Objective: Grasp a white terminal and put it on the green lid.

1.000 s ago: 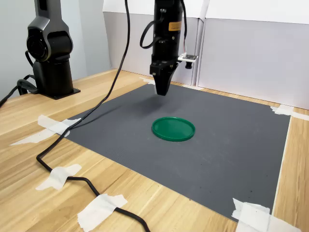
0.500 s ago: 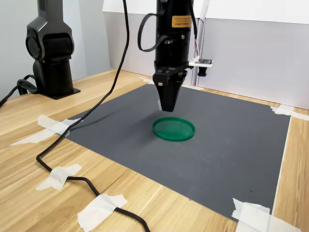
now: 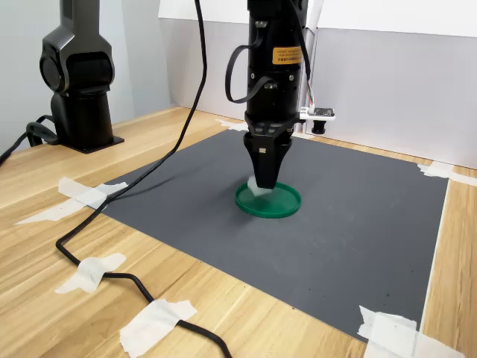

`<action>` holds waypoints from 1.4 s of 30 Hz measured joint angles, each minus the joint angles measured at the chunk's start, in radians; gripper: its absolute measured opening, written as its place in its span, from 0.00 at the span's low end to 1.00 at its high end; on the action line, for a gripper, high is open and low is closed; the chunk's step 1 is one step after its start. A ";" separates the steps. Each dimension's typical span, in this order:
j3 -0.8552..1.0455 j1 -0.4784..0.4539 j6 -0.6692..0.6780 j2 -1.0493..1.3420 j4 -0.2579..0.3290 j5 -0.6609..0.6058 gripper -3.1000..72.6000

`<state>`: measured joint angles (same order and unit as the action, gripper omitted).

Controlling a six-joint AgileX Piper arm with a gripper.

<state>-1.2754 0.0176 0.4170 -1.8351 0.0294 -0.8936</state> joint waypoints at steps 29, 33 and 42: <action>0.766 0.000 -0.404 1.013 0.031 0.720 0.03; 0.874 0.000 -0.433 1.147 0.011 0.729 0.03; 1.097 0.000 -0.441 1.525 -0.004 0.727 0.03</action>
<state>-0.1788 0.0176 -0.0235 -0.3099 0.0258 -0.1661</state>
